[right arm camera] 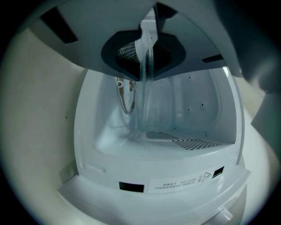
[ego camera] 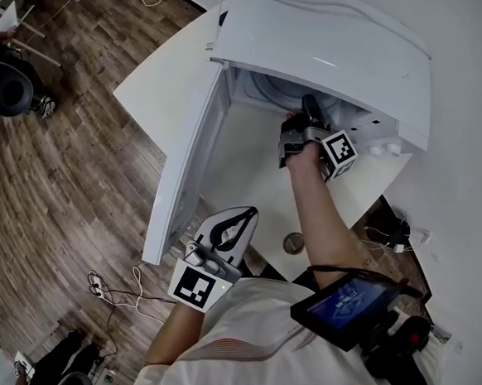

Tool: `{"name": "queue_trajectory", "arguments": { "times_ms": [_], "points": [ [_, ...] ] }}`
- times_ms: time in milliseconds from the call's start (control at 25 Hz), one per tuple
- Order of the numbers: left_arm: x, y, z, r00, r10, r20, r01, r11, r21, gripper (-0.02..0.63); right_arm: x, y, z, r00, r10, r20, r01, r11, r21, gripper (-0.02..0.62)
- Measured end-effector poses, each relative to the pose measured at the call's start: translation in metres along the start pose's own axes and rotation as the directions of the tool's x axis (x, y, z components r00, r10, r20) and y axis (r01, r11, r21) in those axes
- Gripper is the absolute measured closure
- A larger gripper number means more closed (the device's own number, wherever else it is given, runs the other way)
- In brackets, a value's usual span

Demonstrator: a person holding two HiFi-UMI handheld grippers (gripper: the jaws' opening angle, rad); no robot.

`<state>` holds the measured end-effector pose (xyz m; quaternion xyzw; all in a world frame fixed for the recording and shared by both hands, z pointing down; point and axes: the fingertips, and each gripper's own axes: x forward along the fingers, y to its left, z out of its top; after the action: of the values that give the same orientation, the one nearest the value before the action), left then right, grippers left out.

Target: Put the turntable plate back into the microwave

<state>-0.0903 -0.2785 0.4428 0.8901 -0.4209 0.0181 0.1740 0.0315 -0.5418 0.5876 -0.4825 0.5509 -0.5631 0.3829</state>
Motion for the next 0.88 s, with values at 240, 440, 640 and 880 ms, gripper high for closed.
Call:
{"name": "queue_trajectory", "arguments": {
  "times_ms": [240, 440, 640, 880],
  "points": [
    [0.003, -0.002, 0.002, 1.0, 0.004, -0.009, -0.004, 1.0, 0.019, 0.595, 0.01, 0.008, 0.002, 0.998, -0.028, 0.053, 0.027, 0.999, 0.018, 0.566],
    [0.003, -0.003, 0.002, 1.0, 0.005, -0.008, -0.004, 1.0, 0.027, 0.595, 0.02, 0.013, -0.002, 0.996, -0.067, 0.058, 0.067, 0.998, 0.007, 0.566],
    [-0.002, -0.002, 0.001, 1.0, 0.01, -0.006, -0.01, 1.0, 0.024, 0.595, 0.025, 0.016, -0.011, 0.993, -0.117, 0.003, 0.117, 0.993, 0.0, 0.536],
    [-0.004, -0.004, -0.001, 1.0, 0.006, -0.004, -0.006, 1.0, 0.016, 0.595, 0.02, 0.006, -0.018, 0.986, -0.16, -0.046, 0.16, 0.987, 0.0, 0.464]
  ]
}}
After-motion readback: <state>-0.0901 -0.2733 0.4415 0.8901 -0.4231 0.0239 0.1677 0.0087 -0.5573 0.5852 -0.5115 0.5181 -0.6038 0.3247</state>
